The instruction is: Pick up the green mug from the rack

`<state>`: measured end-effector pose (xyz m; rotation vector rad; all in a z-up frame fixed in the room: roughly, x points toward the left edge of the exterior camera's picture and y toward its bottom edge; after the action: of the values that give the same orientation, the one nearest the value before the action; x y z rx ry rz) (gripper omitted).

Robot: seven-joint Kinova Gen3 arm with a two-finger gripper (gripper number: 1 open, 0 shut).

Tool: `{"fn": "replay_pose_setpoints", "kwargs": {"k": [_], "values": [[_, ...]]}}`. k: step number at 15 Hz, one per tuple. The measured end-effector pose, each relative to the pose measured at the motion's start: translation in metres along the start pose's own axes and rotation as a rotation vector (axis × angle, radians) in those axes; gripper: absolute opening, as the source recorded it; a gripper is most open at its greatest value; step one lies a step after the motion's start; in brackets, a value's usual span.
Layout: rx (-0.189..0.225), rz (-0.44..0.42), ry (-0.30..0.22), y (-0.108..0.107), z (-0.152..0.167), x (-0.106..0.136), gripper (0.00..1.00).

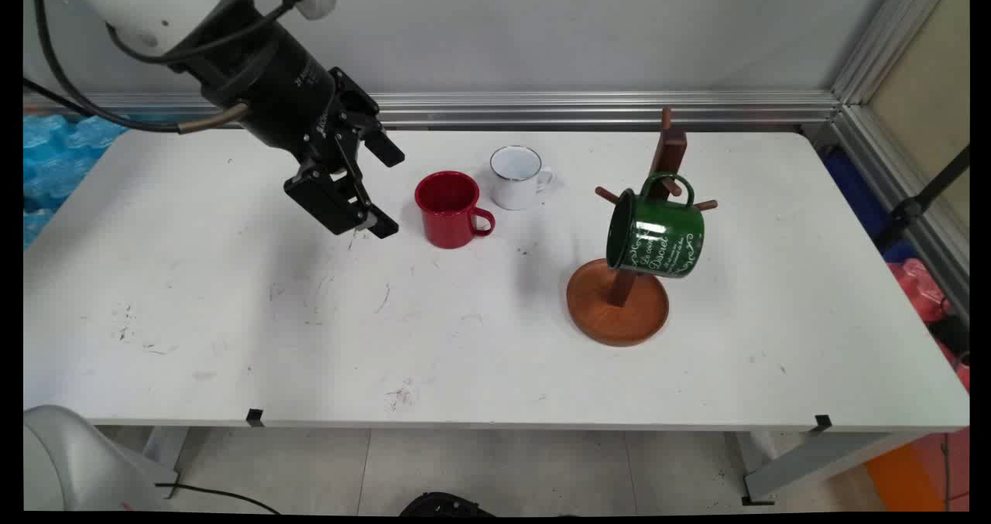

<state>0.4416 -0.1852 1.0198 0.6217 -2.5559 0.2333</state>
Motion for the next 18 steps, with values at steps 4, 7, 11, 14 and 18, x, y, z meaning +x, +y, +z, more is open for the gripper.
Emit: {"fn": "replay_pose_setpoints", "kwargs": {"k": [4, 7, 11, 14, 18], "values": [[-0.012, -0.016, 0.03, 0.001, 0.004, 0.0, 1.0], [-0.041, -0.013, 0.066, 0.002, 0.018, 0.003, 1.0], [-0.07, 0.0, 0.114, 0.0, 0.041, 0.007, 1.0], [-0.085, 0.002, 0.156, -0.002, 0.058, 0.011, 1.0], [-0.101, -0.01, 0.207, -0.005, 0.077, 0.016, 1.0]]}}
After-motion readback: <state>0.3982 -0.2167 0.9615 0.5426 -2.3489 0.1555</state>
